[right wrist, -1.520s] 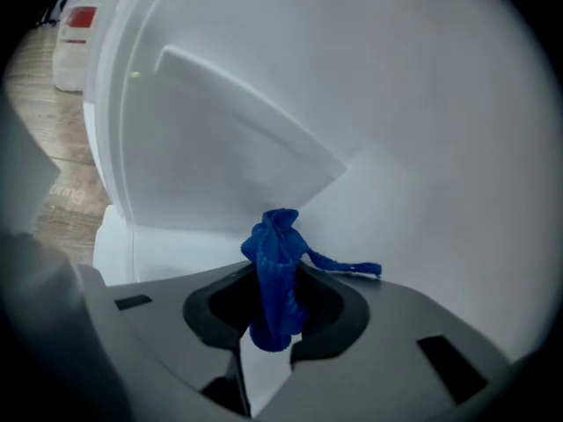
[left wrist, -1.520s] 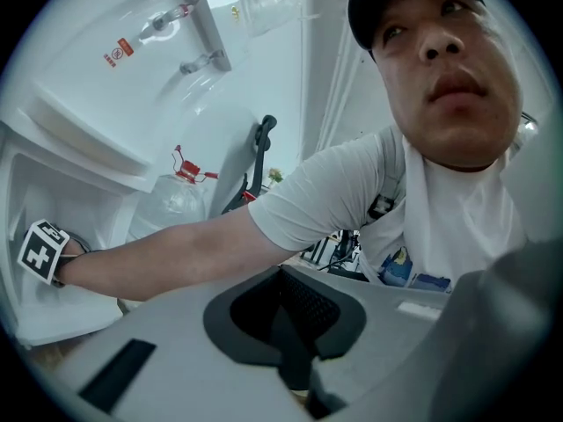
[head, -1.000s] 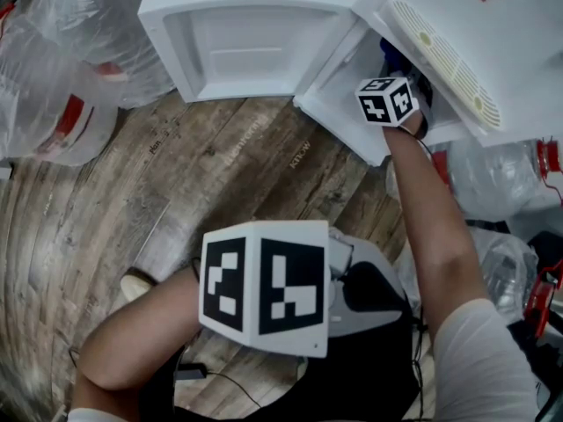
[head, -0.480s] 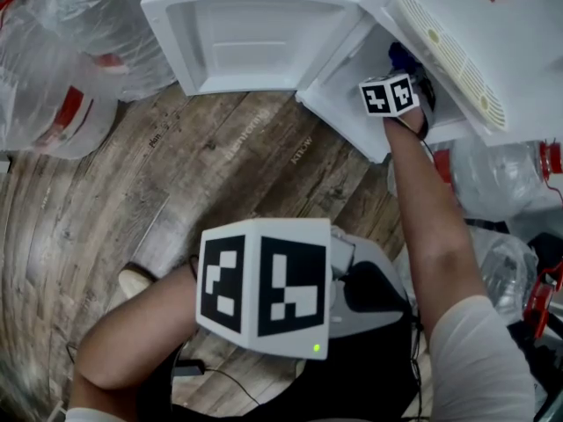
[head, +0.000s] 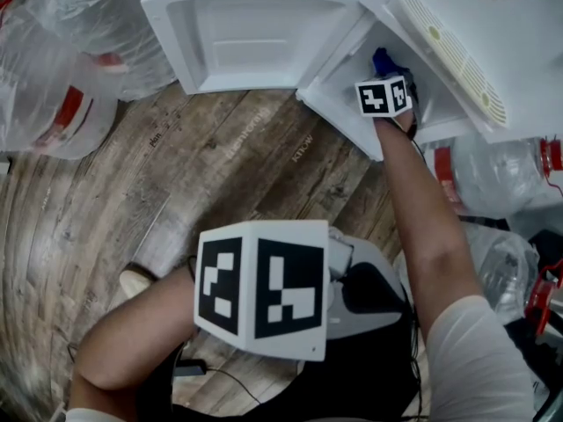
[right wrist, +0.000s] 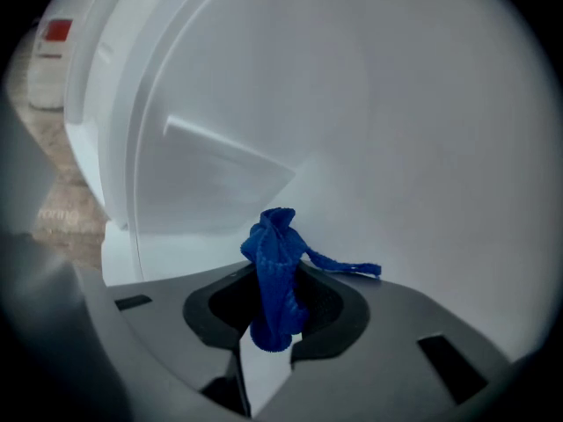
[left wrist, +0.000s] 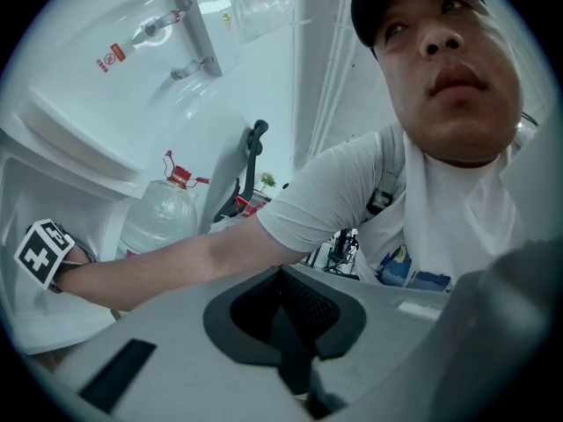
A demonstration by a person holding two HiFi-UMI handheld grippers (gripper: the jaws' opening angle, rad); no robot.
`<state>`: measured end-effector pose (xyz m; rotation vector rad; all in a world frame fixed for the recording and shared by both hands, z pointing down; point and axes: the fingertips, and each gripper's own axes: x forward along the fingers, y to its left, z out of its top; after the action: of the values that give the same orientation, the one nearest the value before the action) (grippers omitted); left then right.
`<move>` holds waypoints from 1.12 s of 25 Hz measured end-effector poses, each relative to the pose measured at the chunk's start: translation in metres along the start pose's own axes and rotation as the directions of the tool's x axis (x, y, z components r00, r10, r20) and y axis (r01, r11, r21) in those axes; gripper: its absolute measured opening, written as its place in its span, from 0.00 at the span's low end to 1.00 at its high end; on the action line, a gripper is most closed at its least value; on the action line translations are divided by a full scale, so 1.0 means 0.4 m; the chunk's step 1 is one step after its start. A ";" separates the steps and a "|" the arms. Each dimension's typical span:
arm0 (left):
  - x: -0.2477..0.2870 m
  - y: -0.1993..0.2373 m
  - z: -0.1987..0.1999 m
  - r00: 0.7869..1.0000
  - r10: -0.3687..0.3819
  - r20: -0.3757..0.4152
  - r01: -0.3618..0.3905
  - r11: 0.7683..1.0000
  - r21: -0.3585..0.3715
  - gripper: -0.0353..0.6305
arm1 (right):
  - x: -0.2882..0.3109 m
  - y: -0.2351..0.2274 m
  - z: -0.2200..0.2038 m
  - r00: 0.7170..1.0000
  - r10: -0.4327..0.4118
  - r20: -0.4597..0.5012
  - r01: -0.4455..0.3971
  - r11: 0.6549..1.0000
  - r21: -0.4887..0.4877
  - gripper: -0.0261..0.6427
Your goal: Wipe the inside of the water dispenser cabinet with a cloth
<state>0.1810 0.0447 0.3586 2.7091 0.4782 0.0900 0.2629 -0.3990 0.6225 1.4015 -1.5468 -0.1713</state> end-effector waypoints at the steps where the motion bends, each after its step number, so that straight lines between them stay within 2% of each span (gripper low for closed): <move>1: -0.003 -0.002 0.004 1.000 -0.001 0.001 0.001 1.000 0.004 0.06 | -0.014 -0.006 0.010 1.000 -0.005 0.024 0.004 0.999 0.044 0.18; 5: -0.013 -0.002 0.019 1.000 0.001 0.007 -0.001 1.000 0.017 0.06 | -0.071 -0.063 0.037 0.992 -0.076 0.098 0.056 0.979 0.194 0.18; 10: -0.009 -0.013 0.030 1.000 -0.016 0.006 0.016 0.999 0.032 0.06 | -0.118 -0.131 0.025 0.983 -0.144 0.110 0.096 0.928 0.359 0.18; 14: -0.007 -0.024 0.038 1.000 -0.029 0.003 0.029 0.999 0.039 0.06 | -0.130 -0.172 0.055 0.978 -0.147 0.151 0.044 0.845 0.533 0.18; 18: -0.017 -0.035 0.047 0.999 -0.037 0.014 0.037 0.998 0.047 0.06 | -0.124 -0.213 0.085 0.970 -0.154 0.188 -0.007 0.756 0.655 0.18; 21: -0.027 -0.031 0.040 0.999 -0.030 0.019 0.029 0.999 0.039 0.06 | -0.106 -0.214 0.090 0.967 -0.159 0.199 -0.031 0.703 0.710 0.18; 25: -0.035 -0.033 0.032 0.999 -0.032 0.021 0.031 0.999 0.031 0.06 | -0.077 -0.207 0.092 0.963 -0.173 0.208 -0.035 0.685 0.728 0.18; 28: -0.046 -0.026 0.027 0.999 -0.021 0.031 0.020 1.000 0.021 0.06 | -0.061 -0.201 0.043 0.974 -0.186 0.132 0.021 0.649 0.761 0.18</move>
<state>0.1619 0.0436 0.3449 2.7210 0.4999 0.0370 0.2999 -0.4132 0.5467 2.1928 -1.7973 0.3319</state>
